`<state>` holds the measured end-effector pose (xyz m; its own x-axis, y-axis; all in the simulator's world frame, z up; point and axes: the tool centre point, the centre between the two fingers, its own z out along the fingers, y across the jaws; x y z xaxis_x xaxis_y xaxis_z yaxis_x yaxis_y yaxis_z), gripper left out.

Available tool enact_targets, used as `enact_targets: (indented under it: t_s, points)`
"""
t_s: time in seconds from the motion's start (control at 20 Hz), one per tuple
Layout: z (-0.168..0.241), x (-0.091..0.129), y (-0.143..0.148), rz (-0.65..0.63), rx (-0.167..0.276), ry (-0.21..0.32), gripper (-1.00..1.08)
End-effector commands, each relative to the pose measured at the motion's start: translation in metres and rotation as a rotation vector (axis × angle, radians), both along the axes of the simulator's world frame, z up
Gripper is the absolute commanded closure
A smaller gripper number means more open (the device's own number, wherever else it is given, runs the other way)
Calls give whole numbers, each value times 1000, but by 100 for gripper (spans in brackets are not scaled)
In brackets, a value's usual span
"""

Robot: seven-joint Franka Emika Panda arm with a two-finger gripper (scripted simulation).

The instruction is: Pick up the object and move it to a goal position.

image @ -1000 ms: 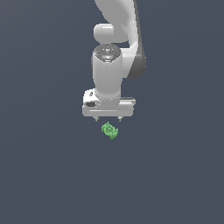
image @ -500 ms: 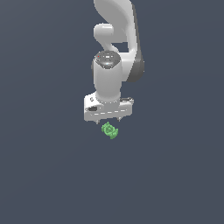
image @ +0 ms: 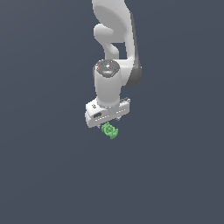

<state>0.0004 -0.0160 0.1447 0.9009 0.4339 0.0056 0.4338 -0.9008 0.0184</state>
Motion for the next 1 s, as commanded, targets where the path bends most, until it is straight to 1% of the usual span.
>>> enact_targets:
  t_s: [0.0,0.25,0.5,0.75,0.95]
  points:
    - [-7,-2,0,70,1,4,-92]
    - [-20,-7,2,194,5,9,-92]
    - [-29,-10,3,282,8,13,-92]
    - [-34,-12,3,335,11,15,-92]
    - [-36,-13,4,352,12,15,-92]
